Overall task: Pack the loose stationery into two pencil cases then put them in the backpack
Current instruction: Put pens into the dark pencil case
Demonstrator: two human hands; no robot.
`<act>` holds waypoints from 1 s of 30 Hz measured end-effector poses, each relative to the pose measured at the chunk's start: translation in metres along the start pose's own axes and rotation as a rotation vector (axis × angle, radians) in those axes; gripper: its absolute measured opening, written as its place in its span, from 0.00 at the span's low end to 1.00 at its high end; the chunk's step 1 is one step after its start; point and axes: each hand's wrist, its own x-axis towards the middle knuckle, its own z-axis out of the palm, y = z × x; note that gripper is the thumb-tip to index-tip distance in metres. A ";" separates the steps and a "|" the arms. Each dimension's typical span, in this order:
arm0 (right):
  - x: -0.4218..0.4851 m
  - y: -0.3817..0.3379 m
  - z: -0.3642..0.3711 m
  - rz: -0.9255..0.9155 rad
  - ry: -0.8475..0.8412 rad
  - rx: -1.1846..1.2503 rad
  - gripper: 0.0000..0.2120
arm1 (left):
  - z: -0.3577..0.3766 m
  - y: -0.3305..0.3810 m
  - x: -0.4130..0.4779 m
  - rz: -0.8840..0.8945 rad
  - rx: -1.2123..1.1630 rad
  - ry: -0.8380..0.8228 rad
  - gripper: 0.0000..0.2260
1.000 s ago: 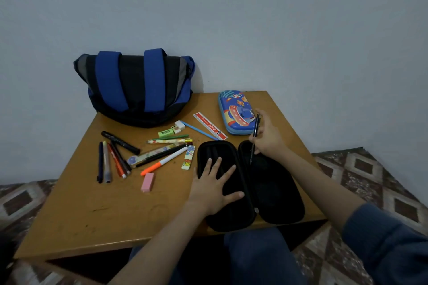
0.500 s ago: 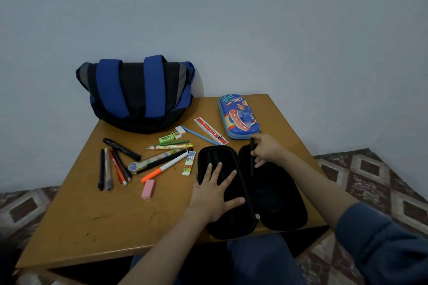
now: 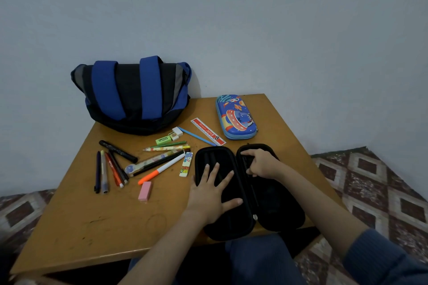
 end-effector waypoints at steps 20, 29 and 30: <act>-0.002 -0.003 0.013 0.033 0.170 -0.024 0.27 | -0.005 -0.013 -0.007 0.030 -0.230 0.041 0.31; 0.003 -0.004 0.013 0.045 0.169 -0.115 0.26 | -0.030 -0.103 -0.048 -0.226 -0.488 0.501 0.23; 0.004 -0.006 0.014 0.043 0.161 -0.143 0.26 | -0.027 -0.117 -0.052 -0.288 -0.491 0.532 0.22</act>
